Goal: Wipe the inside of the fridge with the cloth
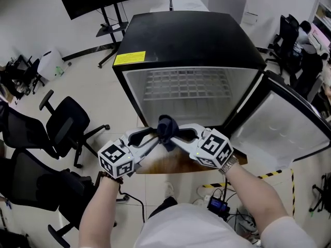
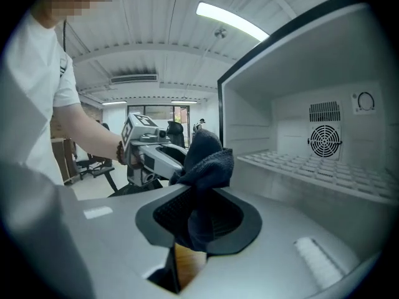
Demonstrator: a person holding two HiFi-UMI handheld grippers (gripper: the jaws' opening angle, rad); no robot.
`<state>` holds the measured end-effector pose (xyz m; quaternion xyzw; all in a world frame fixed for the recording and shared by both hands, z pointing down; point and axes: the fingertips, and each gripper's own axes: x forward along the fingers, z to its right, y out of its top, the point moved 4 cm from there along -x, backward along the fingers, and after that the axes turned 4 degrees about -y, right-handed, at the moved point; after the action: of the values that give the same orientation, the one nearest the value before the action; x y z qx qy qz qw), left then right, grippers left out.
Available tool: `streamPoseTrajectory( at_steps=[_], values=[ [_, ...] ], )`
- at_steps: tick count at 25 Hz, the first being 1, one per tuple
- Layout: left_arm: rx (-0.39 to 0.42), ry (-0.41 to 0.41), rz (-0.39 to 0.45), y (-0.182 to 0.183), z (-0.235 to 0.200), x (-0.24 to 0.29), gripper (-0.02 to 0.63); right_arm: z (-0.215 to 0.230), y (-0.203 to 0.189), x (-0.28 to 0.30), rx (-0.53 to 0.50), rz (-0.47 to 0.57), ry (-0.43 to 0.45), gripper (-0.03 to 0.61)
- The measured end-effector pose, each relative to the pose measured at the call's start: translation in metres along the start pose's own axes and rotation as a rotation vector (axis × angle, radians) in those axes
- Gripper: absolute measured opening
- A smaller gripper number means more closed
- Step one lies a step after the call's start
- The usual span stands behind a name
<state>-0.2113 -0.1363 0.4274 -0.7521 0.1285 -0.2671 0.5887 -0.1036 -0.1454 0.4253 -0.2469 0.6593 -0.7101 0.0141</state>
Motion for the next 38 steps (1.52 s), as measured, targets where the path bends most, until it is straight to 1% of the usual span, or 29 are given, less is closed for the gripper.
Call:
streamPoseTrajectory(
  at_steps=[4, 8, 10, 13, 18, 21, 31, 38],
  values=[
    [-0.026, 0.167, 0.03, -0.012, -0.021, -0.013, 0.156, 0.008, -0.011, 0.019, -0.007, -0.011, -0.073, 0.067],
    [-0.047, 0.33, 0.023, -0.027, -0.046, -0.023, 0.153, 0.016, -0.023, 0.041, -0.028, -0.025, -0.129, 0.067],
    [-0.043, 0.389, 0.007, -0.031, -0.055, -0.023, 0.154, 0.019, -0.026, 0.051, -0.044, -0.035, -0.15, 0.067],
    [-0.031, 0.444, -0.024, -0.037, -0.066, -0.021, 0.155, 0.025, -0.033, 0.068, -0.059, -0.047, -0.183, 0.067],
    [-0.021, 0.47, -0.067, -0.045, -0.081, -0.012, 0.157, 0.035, -0.043, 0.096, -0.073, -0.054, -0.223, 0.066],
    [-0.021, 0.468, -0.078, -0.047, -0.089, -0.008, 0.174, 0.038, -0.048, 0.111, -0.076, -0.054, -0.233, 0.066],
    [-0.012, 0.425, -0.069, -0.046, -0.105, 0.005, 0.182, 0.059, -0.055, 0.147, -0.061, -0.038, -0.258, 0.064],
    [-0.016, 0.424, -0.075, -0.046, -0.108, 0.006, 0.181, 0.075, -0.054, 0.161, -0.045, -0.019, -0.301, 0.063]
  ],
)
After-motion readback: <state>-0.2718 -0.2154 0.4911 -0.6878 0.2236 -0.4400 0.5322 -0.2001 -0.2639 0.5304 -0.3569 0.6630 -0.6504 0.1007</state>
